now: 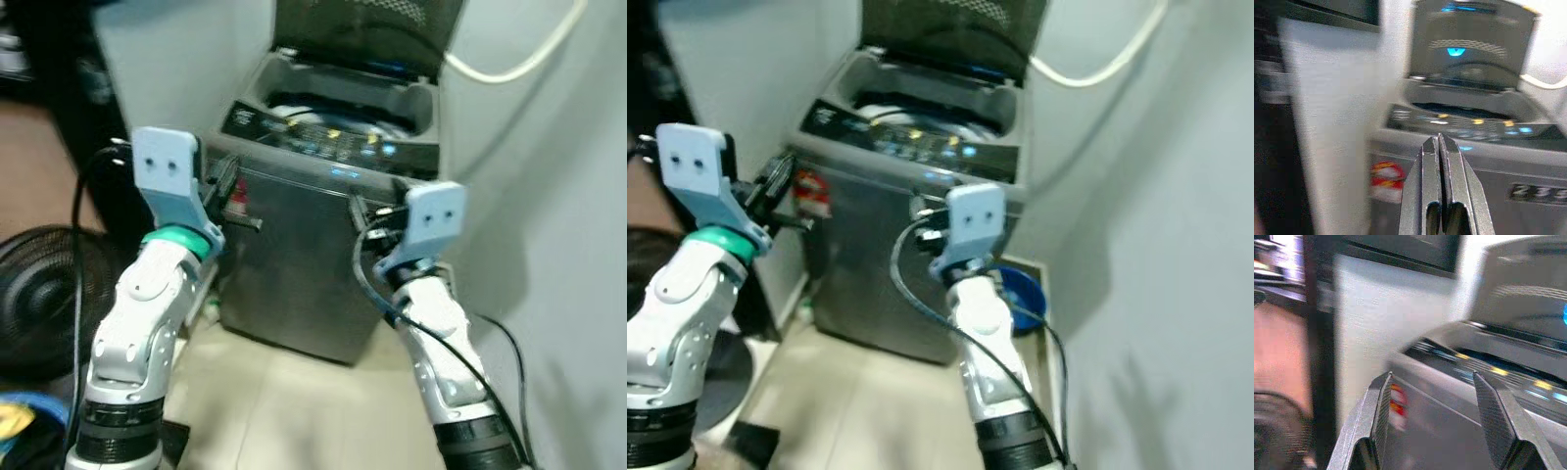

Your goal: Clothes washing

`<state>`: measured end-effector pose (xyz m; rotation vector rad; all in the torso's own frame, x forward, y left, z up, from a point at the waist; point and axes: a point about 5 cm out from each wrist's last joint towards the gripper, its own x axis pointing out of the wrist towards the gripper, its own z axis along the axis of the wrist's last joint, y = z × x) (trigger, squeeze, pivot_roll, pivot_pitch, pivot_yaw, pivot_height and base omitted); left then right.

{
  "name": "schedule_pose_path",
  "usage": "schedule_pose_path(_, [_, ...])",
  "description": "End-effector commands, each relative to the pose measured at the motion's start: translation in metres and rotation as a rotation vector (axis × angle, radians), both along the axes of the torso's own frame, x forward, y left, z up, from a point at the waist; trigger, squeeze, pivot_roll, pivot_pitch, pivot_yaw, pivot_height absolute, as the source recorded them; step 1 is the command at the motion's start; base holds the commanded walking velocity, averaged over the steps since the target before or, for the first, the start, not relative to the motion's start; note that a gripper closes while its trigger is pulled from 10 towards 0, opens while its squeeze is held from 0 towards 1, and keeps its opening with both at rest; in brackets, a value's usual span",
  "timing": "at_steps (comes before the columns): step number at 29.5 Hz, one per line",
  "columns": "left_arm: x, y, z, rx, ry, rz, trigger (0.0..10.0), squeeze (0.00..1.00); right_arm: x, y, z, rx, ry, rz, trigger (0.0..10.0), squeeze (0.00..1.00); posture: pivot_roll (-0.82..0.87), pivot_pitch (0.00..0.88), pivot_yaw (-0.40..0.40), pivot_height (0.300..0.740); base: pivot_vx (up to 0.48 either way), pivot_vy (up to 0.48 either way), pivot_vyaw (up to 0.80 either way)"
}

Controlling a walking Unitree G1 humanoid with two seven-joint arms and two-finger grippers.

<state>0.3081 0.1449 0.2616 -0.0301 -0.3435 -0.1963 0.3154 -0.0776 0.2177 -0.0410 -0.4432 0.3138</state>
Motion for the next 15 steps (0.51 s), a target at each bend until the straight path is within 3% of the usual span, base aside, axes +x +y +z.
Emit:
schedule_pose_path(1, [0.000,-0.007,-0.013,0.019,0.045,-0.022,10.0,0.00,-0.001,-0.004,-0.012,-0.028,0.032,-0.004,10.0,0.00,0.14,0.000,-0.030,0.740,0.000,0.000,0.80])
schedule_pose_path(15, [-0.002,-0.013,-0.028,0.038,0.084,-0.036,10.0,0.00,-0.003,-0.008,-0.030,-0.062,0.084,0.010,10.0,0.04,0.13,0.002,-0.029,0.740,0.000,0.000,0.80])
